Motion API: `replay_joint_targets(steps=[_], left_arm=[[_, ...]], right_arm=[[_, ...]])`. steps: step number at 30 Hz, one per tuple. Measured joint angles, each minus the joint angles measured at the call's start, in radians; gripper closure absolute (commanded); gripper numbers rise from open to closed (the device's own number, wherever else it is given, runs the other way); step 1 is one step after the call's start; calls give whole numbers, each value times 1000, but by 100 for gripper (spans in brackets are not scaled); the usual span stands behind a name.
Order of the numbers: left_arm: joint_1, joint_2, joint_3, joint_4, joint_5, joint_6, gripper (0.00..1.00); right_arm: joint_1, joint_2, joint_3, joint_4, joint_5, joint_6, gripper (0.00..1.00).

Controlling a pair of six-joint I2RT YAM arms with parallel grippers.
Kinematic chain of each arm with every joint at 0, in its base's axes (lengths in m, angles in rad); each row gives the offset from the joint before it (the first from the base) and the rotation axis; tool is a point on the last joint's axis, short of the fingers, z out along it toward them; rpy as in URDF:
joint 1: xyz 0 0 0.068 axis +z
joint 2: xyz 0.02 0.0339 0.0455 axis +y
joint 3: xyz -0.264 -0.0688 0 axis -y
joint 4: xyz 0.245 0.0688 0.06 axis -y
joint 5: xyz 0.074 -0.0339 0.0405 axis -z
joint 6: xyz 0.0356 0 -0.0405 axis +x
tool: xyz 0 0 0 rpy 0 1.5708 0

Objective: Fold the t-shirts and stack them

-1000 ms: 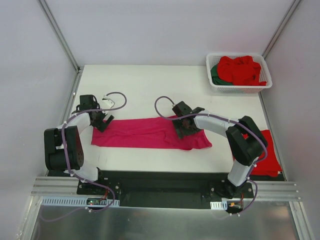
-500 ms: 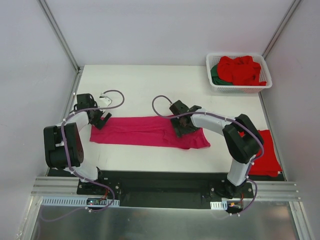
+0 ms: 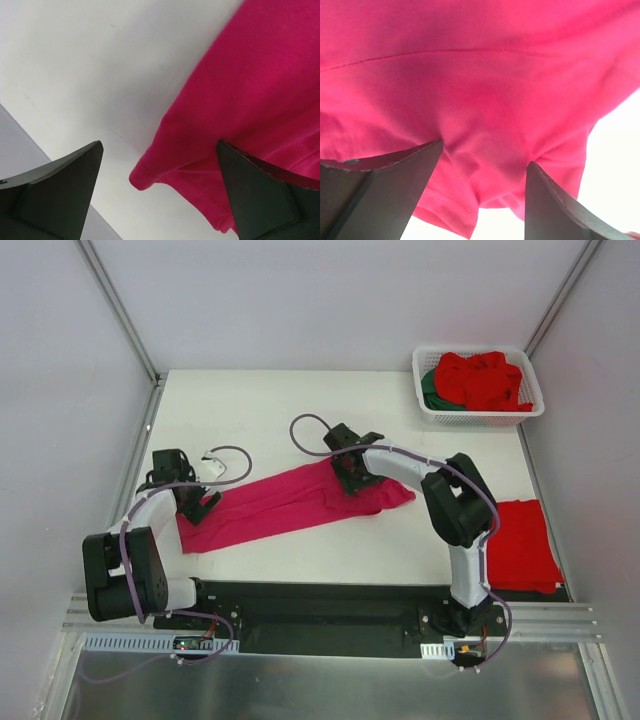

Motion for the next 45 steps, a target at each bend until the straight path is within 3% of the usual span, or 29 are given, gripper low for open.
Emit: replay_joint_targets(steps=[5,16,34,39,45], left_arm=[[-50,-78,-29,-120,-1,2,0],[-323,-150,-34,-313,39,-63,1],[-719,-89,-34,-357,46,-222,1],[-777,-91,-34,-370,54,-251,1],[-737,-127,35,-479,63,-242,1]], right_arm=[[-6,69,105,-21,56,-28,25],[-63,224,344,-4,59,-80,24],[-138,446,705,50,14,-158,23],[-148,443,703,76,23,-156,23],[-156,329,555,85,10,-132,23]])
